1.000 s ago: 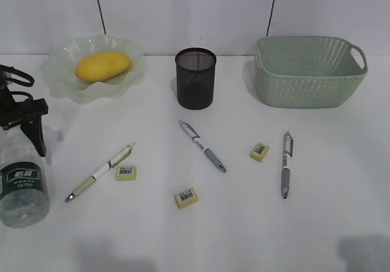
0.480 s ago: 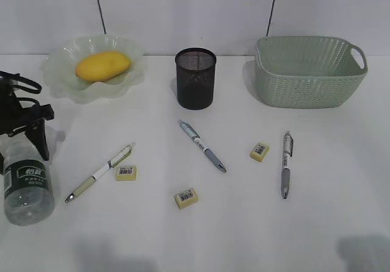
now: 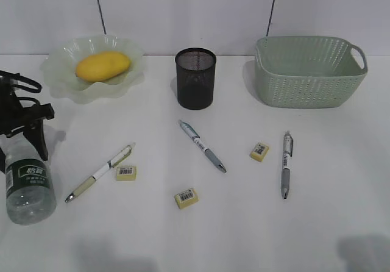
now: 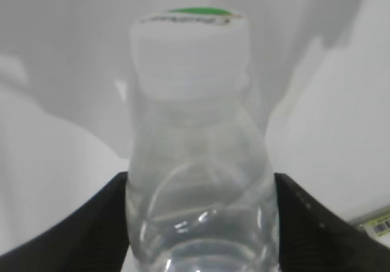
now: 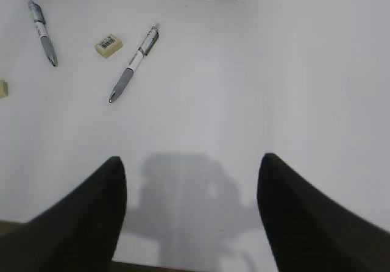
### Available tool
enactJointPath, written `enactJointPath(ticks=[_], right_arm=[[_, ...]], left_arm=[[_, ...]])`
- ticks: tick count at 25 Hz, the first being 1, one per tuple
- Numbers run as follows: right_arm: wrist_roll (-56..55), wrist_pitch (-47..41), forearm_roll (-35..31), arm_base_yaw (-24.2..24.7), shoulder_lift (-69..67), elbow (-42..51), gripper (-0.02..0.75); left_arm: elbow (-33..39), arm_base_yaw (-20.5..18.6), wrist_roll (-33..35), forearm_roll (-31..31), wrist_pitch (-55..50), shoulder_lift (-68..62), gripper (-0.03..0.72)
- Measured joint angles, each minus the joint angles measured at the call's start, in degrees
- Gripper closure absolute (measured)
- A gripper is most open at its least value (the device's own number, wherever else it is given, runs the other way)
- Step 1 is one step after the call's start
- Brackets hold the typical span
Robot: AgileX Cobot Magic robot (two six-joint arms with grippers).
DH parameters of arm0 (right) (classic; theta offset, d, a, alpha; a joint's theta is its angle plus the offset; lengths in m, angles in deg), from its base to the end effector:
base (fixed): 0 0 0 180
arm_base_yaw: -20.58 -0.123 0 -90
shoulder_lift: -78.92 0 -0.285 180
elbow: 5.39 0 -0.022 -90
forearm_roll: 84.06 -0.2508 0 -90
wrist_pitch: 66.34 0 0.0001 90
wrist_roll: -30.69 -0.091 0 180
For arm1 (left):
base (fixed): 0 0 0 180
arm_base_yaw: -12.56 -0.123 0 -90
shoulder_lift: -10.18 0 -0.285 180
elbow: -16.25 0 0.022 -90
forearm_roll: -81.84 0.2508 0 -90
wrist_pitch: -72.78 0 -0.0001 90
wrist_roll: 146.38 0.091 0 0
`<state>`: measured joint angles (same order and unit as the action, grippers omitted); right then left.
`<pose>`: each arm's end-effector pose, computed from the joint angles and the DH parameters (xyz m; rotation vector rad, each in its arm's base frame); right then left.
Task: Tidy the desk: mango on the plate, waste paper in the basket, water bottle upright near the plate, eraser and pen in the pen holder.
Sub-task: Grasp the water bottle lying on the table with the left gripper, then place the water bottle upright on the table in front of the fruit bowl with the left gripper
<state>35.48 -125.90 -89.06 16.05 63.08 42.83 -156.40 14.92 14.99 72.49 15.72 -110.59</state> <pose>0.0167 0.0082 0.2801 -0.1710 2.1491 0.1041 0.3482 -0.0268 0.1405 0.5696 -2.9697 0.1730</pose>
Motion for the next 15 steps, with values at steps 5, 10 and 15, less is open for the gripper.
enactJointPath(ticks=[5, 10, 15], right_arm=[[0.0, 0.0, 0.0, 0.0, 0.0, 0.0, 0.207], [0.0, 0.0, 0.02, 0.0, 0.0, 0.0, 0.208], [0.0, 0.0, 0.02, 0.0, 0.0, 0.0, 0.208]], left_arm=[[0.0, 0.0, 1.22, 0.69, -1.96, 0.48, 0.19], [0.0, 0.0, 2.29, 3.25, -3.15, 5.62, 0.19], [0.0, 0.0, 2.46, 4.28, -0.26, 13.02, 0.19]])
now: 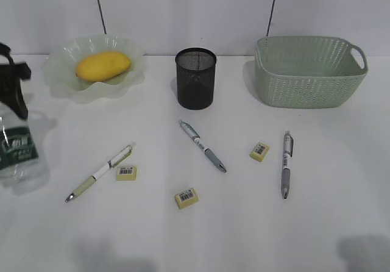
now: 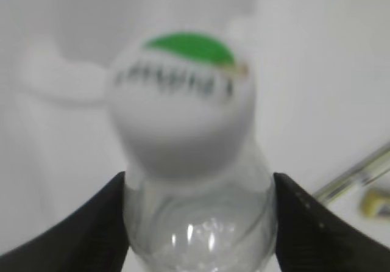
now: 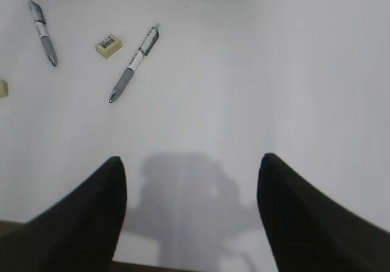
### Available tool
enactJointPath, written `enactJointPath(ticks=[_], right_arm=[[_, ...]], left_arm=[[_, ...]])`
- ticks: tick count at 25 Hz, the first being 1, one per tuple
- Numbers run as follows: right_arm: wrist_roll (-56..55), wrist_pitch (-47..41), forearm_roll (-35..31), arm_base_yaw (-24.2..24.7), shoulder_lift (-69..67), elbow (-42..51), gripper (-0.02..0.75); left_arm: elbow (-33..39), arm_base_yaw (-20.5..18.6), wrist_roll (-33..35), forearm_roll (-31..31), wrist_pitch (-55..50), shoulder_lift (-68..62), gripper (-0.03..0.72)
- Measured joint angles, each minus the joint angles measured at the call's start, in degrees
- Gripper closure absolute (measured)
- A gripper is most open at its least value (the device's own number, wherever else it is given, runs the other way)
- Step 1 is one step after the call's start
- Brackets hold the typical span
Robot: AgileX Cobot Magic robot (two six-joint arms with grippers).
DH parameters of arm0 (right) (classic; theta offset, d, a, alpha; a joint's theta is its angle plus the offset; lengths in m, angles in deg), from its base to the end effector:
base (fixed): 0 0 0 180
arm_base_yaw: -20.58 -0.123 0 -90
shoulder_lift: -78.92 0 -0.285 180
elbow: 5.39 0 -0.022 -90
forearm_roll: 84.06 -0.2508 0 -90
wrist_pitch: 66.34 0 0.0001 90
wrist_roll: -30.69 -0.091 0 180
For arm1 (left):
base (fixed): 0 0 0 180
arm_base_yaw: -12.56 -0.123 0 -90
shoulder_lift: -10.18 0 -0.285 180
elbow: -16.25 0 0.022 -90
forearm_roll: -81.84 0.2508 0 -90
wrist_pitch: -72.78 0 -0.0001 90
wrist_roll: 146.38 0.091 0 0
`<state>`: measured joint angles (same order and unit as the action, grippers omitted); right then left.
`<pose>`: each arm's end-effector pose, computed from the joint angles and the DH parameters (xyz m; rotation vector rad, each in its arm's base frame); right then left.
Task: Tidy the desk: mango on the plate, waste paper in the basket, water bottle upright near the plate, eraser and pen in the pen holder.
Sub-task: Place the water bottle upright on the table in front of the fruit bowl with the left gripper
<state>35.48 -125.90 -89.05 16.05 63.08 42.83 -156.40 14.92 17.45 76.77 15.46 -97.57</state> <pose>0.0167 0.0082 0.2801 -0.1710 2.1491 0.1039 0.3348 -0.0206 0.2180 -0.4272 2.9896 -0.1480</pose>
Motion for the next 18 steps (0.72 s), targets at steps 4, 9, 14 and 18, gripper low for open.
enactJointPath(ticks=[4, 9, 14, 18], right_arm=[[0.0, 0.0, 0.0, 0.0, 0.0, 0.0, 0.208], [0.0, 0.0, 0.0, 0.0, 0.0, 0.0, 0.208], [0.0, 0.0, 0.15, 0.0, 0.0, 0.0, 0.208], [0.0, 0.0, 0.21, 0.0, 0.0, 0.0, 0.208]], left_arm=[[0.0, 0.0, 0.4, 0.02, 6.22, 5.82, 0.193], [0.19, 0.06, 2.38, 0.07, 11.36, 9.46, 0.193], [5.43, 3.42, 3.59, 3.31, 22.75, 9.94, 0.193], [12.75, 8.88, 3.65, 5.48, 35.53, 10.25, 0.193]])
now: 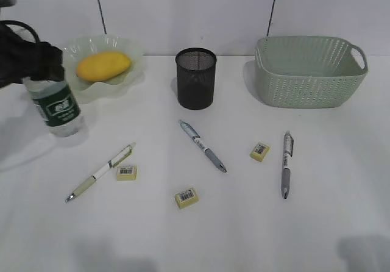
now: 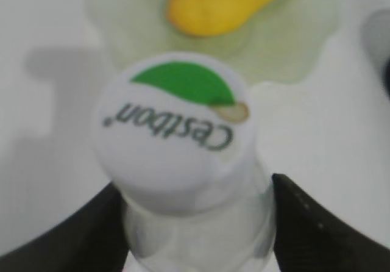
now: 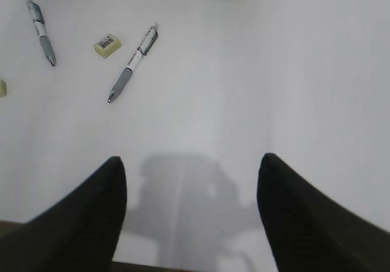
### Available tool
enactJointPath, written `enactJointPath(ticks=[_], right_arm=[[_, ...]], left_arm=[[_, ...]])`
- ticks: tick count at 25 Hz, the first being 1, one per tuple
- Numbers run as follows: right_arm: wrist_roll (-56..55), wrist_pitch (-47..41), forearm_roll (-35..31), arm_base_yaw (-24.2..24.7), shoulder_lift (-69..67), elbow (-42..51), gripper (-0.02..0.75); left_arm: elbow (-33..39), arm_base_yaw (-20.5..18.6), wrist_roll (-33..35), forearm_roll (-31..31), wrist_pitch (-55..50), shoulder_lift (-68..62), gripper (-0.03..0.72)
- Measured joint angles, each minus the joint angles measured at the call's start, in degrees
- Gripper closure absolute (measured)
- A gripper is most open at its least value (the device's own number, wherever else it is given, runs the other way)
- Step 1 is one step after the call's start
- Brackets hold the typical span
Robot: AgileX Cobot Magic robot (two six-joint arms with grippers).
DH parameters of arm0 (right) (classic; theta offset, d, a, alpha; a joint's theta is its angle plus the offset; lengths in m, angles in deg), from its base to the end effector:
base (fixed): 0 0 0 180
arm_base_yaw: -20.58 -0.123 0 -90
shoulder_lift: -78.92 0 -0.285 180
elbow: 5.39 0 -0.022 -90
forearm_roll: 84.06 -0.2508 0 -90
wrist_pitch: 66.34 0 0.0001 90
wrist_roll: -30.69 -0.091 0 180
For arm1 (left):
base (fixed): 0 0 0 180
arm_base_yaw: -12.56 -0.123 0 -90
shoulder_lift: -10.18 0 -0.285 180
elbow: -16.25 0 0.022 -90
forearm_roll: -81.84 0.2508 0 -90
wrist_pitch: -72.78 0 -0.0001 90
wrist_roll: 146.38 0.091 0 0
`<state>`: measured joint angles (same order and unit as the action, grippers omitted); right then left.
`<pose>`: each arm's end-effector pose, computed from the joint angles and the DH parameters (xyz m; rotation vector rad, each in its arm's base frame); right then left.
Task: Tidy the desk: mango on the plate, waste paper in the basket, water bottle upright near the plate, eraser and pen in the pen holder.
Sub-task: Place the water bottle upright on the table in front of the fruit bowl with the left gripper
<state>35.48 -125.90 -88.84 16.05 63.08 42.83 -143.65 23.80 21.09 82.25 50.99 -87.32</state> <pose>0.0168 0.0079 0.2801 -0.1712 2.1492 0.0994 0.3225 -0.0639 0.2397 -0.0206 2.4409 -0.1799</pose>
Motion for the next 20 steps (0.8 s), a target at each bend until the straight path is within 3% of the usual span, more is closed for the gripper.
enactJointPath(ticks=[3, 11, 20], right_arm=[[0.0, 0.0, 0.05, 0.0, 0.0, 0.0, 0.209], [0.0, 0.0, 0.1, 0.0, 0.0, 0.0, 0.209], [0.0, 0.0, 0.16, 0.0, 0.0, 0.0, 0.209]], left_arm=[[4.71, 1.96, 0.0, -0.02, 9.32, 0.83, 0.198], [13.89, 1.97, 0.13, 6.39, 26.33, 1.11, 0.201], [16.99, -1.46, 1.74, 7.05, 29.28, -0.54, 0.201]])
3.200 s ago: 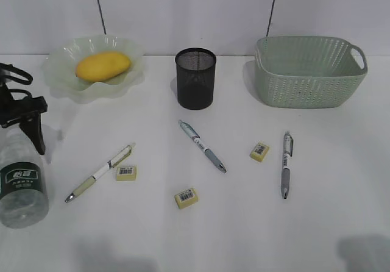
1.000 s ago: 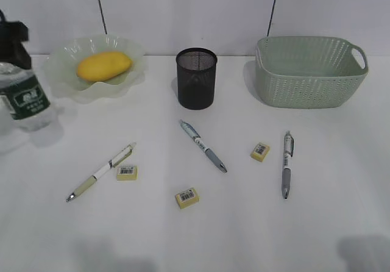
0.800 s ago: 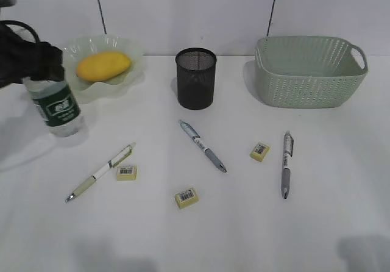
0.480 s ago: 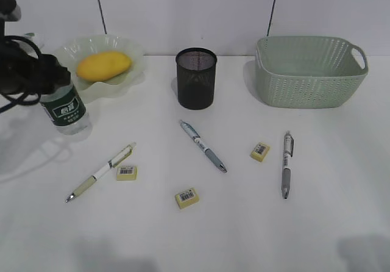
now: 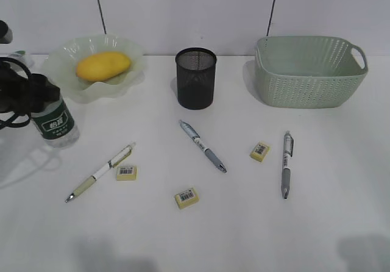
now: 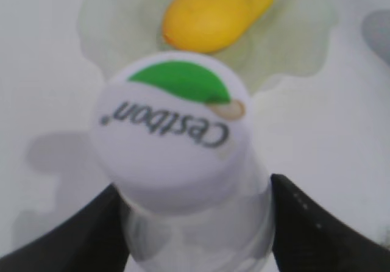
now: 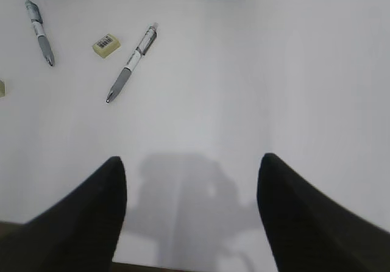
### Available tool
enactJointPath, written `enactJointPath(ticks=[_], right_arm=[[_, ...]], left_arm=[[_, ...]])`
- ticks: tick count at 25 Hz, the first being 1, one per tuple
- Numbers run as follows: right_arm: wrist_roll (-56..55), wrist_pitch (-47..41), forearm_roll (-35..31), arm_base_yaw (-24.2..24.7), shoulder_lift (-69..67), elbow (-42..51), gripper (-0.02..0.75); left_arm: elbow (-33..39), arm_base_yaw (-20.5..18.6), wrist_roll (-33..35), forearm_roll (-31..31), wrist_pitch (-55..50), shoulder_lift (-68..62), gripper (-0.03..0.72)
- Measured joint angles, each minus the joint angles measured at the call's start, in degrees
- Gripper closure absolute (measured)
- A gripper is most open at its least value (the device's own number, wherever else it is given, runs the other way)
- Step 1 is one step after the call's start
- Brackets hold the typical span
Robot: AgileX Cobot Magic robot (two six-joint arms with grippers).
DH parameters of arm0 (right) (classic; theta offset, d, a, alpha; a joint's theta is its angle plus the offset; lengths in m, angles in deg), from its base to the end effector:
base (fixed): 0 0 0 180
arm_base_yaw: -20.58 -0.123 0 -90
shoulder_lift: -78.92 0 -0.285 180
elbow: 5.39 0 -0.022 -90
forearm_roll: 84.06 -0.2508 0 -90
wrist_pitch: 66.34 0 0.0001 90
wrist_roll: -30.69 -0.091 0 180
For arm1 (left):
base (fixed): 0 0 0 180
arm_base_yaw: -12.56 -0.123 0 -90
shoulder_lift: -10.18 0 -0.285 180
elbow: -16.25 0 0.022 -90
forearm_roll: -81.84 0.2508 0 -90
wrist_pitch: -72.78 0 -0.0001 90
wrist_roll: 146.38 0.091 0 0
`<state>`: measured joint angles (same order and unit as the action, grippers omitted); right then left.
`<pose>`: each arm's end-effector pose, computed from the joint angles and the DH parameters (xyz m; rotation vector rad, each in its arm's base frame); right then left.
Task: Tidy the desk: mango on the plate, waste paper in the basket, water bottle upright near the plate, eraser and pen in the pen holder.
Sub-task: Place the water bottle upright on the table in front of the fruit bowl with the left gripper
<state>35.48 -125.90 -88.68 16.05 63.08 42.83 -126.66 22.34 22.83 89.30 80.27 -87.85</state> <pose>0.0168 0.0077 0.2800 -0.1713 2.1493 0.0960 0.2996 -0.0532 0.1873 0.1336 2.2284 -0.1445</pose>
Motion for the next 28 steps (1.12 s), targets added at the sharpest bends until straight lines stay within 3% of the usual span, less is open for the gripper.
enactJointPath(ticks=[14, 21, 28], right_arm=[[-0.05, 0.0, 0.0, 0.0, 0.0, 0.0, 0.209], [-0.05, 0.0, 0.0, 0.0, 0.0, 0.0, 0.209], [-0.05, 0.0, 0.06, 0.0, 0.0, 0.0, 0.209]], left_arm=[[-0.56, -1.55, 0.36, 1.67, 0.85, -2.57, 0.203], [-0.51, -1.55, 0.36, 1.67, 0.38, -3.09, 0.102], [-0.45, -1.55, 0.36, 1.67, 0.32, -2.57, 0.087]])
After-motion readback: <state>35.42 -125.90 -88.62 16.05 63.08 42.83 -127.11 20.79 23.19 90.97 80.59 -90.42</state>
